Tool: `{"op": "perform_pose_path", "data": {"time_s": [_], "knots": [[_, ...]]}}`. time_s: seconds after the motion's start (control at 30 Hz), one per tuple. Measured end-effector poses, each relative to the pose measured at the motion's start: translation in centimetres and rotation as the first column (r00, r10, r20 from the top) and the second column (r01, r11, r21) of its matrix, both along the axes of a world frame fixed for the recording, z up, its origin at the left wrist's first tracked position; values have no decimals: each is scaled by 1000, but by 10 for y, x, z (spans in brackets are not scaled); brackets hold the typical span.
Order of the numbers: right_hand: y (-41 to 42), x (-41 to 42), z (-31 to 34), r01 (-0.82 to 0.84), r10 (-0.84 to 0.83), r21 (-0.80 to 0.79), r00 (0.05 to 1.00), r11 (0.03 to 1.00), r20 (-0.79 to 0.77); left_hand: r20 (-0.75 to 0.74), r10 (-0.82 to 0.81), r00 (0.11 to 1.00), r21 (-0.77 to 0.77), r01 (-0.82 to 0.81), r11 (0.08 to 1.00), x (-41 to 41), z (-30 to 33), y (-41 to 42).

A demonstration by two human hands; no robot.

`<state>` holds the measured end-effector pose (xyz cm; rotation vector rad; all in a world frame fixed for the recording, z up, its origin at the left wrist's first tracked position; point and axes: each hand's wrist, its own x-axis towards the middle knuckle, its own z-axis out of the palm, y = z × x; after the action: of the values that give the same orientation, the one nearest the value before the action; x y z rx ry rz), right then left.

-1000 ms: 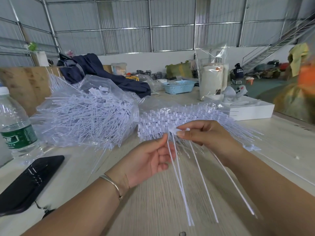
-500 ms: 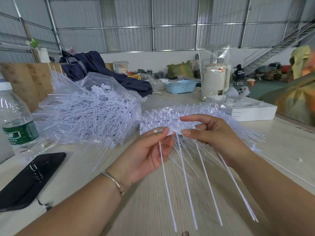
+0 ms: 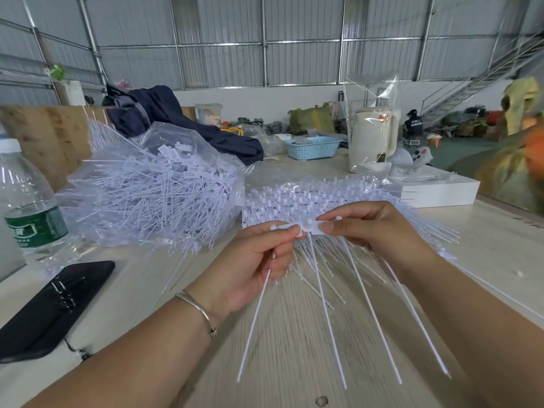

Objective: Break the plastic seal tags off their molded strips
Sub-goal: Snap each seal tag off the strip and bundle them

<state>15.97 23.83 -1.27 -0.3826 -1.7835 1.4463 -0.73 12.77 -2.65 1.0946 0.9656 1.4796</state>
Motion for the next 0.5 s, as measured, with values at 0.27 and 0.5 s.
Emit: {"op": "perform_pose_path", "data": {"time_s": [0.27, 0.5], "knots": [[9, 3, -2, -16, 14, 31, 997, 999, 74, -41, -43, 998, -48, 41, 998, -4, 0, 1], [8, 1, -1, -59, 45, 59, 977, 997, 208, -116, -108, 987, -91, 98, 991, -5, 2, -2]]}}
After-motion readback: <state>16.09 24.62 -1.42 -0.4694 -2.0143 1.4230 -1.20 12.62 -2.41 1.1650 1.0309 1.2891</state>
